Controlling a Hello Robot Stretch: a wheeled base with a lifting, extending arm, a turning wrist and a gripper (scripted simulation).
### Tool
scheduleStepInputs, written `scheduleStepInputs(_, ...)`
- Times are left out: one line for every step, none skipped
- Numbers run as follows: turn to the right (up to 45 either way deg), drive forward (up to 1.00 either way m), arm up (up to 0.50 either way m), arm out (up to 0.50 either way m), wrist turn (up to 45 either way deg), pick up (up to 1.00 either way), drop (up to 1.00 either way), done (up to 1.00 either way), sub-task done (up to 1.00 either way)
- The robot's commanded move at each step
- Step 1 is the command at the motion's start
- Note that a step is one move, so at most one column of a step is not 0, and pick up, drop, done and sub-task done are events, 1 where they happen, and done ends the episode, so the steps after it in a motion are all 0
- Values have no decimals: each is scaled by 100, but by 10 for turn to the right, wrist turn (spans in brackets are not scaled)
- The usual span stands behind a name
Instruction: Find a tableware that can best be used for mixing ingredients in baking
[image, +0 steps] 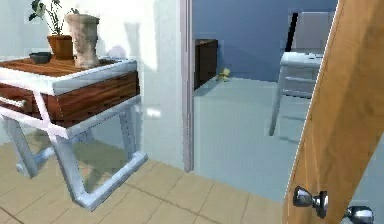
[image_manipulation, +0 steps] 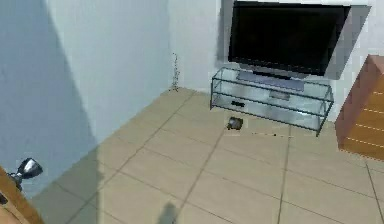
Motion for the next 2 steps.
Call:
scheduleStepInputs(0, 100, 0, 0, 0, 0, 0, 0, 0)
scheduleStepInputs(120, 0, 0, 0, 0, 0, 0, 0, 0)
